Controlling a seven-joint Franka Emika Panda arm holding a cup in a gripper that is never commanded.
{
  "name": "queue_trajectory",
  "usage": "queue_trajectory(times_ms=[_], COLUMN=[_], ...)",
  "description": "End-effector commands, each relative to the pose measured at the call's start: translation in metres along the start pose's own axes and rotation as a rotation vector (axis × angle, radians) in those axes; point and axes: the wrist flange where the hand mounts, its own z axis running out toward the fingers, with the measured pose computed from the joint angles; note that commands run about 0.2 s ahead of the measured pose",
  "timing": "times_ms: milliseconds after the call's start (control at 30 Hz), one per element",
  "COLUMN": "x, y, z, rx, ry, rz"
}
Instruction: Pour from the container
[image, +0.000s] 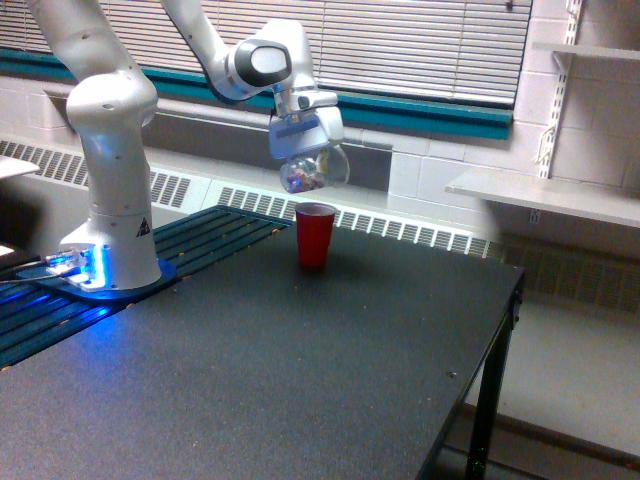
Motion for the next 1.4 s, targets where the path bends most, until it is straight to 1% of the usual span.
queue_trajectory(times_ms=[33,300,633,967,1133,1400], x=[-0.011,-0.02,-0.033,-0.031,-0.033,-0.026], y=[0.004,0.004,-0.003,0.002,-0.002,-0.006], z=[-0.001,-0.001,0.006,0.004,0.004,0.002], rx=[-0.007,-0.025,-0.038,-0.056,-0.062,-0.075], ry=[-0.018,-0.055,-0.115,-0.136,-0.16,-0.173], rz=[0.013,-0.01,-0.054,-0.055,-0.082,-0.109])
